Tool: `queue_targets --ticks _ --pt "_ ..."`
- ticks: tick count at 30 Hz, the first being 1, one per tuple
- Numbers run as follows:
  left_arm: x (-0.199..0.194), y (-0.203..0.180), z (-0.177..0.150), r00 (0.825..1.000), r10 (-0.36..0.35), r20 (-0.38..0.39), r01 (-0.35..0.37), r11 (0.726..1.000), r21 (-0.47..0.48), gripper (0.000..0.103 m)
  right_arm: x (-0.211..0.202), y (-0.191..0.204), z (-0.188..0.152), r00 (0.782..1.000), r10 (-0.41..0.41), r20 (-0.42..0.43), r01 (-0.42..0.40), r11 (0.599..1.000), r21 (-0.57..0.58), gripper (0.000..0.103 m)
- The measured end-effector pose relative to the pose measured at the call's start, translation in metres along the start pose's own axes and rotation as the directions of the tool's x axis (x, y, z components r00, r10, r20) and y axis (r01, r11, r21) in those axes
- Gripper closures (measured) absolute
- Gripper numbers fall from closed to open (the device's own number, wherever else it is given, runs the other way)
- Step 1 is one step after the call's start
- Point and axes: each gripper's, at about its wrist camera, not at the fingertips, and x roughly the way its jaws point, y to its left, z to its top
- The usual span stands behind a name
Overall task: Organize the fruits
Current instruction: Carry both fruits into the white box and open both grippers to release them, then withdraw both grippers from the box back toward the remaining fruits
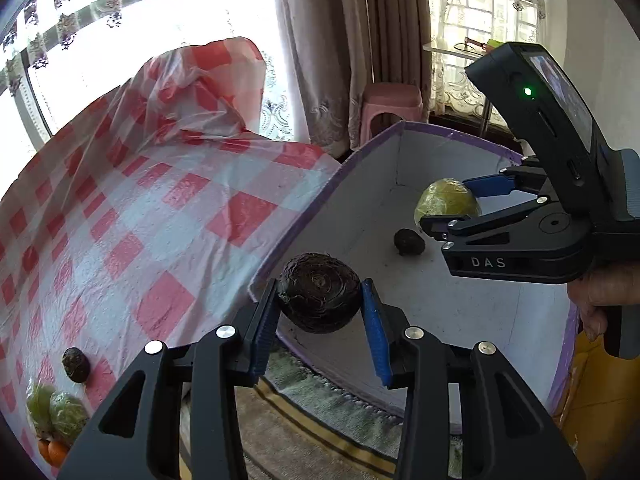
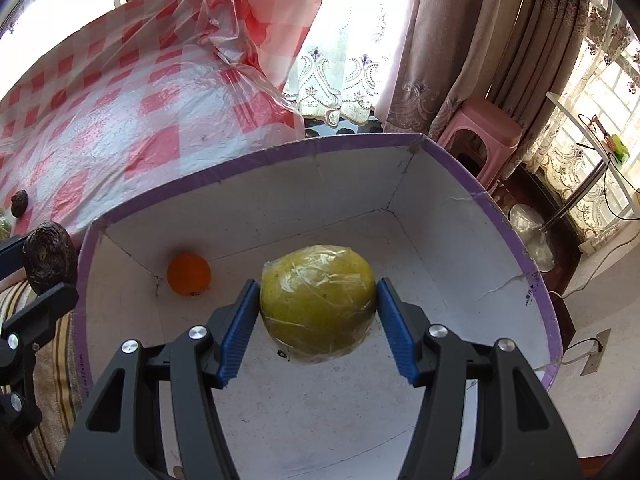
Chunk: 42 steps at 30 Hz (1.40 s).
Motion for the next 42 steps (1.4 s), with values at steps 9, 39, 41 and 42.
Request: queue_targets --ticks 9,39,41,42 --pt "0.042 -0.029 0.009 0.995 0.016 -0.094 -0.005 0.992 0.125 0.064 0.031 0.0 0.003 0.993 -0.018 -0.116 0.012 0.999 -0.05 0.043" --pt "0.103 -0.044 -0.003 0.95 0.146 -0.276 -0.069 0.961 0.269 0.057 0.085 0.013 0.005 0.969 -0.027 -0.244 -0.016 0.985 -0.171 0.029" --pt "0.1 -0.043 -0.003 0.953 0.138 -0.269 -0.065 0.963 0.263 0.049 0.085 0.009 0.008 0.971 -0.028 -0.235 -0.012 0.986 -0.169 0.026" --pt "0.098 -0.042 -0.003 0.955 0.138 -0.261 -0.068 0.964 0.259 0.033 0.084 0.008 0.009 0.973 -0.03 -0.229 -0.009 0.986 -0.168 0.025"
